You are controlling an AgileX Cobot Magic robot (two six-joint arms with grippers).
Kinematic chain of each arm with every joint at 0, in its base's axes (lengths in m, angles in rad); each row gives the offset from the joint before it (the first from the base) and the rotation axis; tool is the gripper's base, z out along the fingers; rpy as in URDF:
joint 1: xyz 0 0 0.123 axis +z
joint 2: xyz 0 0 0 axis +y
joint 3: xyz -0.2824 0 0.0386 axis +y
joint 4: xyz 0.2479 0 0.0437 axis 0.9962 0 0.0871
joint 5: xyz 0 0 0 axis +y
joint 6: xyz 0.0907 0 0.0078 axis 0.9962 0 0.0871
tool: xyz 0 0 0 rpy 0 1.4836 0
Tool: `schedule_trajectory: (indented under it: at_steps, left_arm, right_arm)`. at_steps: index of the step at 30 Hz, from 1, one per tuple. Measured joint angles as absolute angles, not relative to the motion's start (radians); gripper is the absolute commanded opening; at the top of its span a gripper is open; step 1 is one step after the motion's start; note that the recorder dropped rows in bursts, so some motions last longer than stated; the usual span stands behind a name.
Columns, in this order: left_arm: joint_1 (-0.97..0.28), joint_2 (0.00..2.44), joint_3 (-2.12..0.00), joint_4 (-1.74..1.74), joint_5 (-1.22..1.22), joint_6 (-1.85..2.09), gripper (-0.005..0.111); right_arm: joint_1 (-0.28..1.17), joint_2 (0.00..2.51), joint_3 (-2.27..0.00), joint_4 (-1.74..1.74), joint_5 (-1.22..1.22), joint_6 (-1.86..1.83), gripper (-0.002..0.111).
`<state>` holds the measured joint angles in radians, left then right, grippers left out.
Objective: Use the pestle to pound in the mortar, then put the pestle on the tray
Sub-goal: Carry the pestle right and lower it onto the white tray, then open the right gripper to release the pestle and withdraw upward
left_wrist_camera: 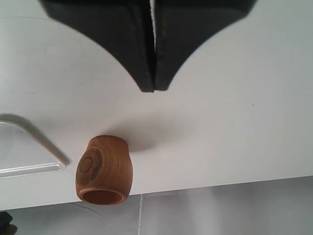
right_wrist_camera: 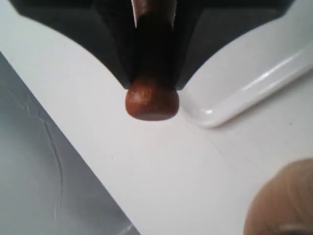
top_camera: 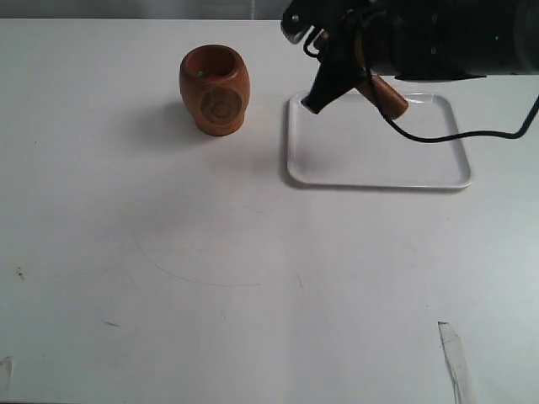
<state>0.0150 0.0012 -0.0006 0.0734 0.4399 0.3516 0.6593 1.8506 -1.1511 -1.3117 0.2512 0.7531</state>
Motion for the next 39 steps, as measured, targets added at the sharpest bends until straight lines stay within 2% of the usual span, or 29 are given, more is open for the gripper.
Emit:
schedule_trajectory:
  at_steps: [12,22,25,30,33,36,39]
  left_arm:
    - [0.015,0.001,-0.001,0.073,0.44,0.352,0.0]
    - [0.015,0.001,-0.001,0.073,0.44,0.352,0.0]
    - [0.015,0.001,-0.001,0.073,0.44,0.352,0.0]
    - [0.015,0.001,-0.001,0.073,0.44,0.352,0.0]
    - [0.015,0.001,-0.001,0.073,0.44,0.352,0.0]
    - [0.015,0.001,-0.001,0.073,0.44,0.352,0.0]
    - [0.015,0.001,-0.001,0.073,0.44,0.352,0.0]
  right_arm:
    - [0.639,2.033,-1.136,-1.312,0.267,0.679,0.0]
    - [0.639,2.068,-1.136,-1.301,0.267,0.673,0.0]
    - [0.639,2.068,-1.136,-1.278,0.267,0.673,0.008]
    - [0.639,2.068,-1.136,-1.253,0.265,0.673,0.041]
    - [0.639,2.068,-1.136,-1.237,0.263,0.673,0.055]
    - [0.639,2.068,-1.136,-1.233,0.278,0.673,0.061]
    - [0.639,2.057,-1.136,-1.214,0.335,0.673,0.056]
